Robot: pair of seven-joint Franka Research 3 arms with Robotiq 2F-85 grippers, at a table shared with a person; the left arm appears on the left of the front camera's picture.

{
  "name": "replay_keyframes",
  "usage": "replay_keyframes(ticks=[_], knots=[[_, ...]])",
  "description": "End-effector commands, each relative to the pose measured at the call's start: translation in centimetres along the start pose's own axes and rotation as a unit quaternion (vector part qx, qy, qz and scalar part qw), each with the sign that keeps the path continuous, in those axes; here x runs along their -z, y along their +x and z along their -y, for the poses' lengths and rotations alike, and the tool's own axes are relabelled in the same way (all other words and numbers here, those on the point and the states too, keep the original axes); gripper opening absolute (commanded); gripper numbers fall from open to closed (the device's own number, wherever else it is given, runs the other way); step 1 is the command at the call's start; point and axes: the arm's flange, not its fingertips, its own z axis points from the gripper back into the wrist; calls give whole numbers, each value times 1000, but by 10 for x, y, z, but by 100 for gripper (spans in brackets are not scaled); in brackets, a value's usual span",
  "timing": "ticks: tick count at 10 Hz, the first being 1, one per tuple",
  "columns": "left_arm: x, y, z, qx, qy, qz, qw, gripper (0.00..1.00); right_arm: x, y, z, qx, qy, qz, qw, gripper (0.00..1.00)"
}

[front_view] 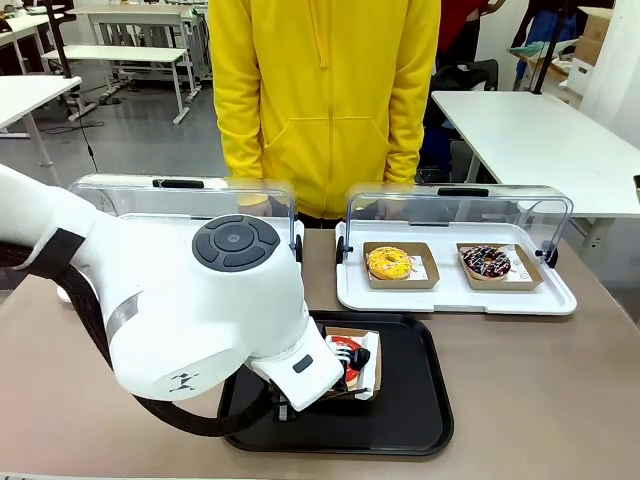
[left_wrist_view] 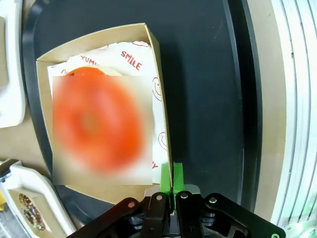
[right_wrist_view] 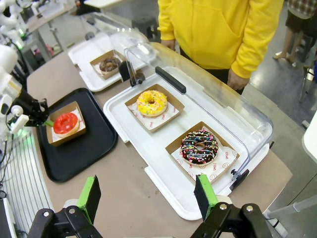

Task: Move the first donut from the left to the tray.
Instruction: Pick up the Paper togo box containing the Donut indicated by the person and place it on the Handle tray.

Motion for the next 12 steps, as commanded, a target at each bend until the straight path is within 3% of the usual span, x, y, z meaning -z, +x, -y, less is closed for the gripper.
replay_keyframes(ticks=[1, 6, 7, 8, 9, 10, 11, 12], knots=[[2, -15, 18, -15, 2, -2, 1000, 2, 1, 1, 2, -11, 2, 16, 1000, 100], [18, -9, 14, -14, -23, -19, 999, 2, 1, 1, 2, -11, 2, 16, 1000, 100], [16, -9, 13, -11, -17, -17, 1000, 58, 1, 1, 2, -11, 2, 16, 1000, 100], [14, -8, 14, -9, -20, -18, 1000, 58, 1, 1, 2, -11, 2, 16, 1000, 100], [7, -8, 14, -10, -21, -16, 1000, 100, 1, 1, 2, -11, 2, 16, 1000, 100], [-4, -8, 11, -15, -22, -24, 999, 59, 1, 1, 2, -11, 2, 16, 1000, 100], [-17, -9, 7, -23, -25, -24, 999, 100, 1, 1, 2, -11, 2, 16, 1000, 100], [-32, -9, 2, -29, -27, -20, 999, 100, 1, 1, 2, -11, 2, 16, 1000, 100]])
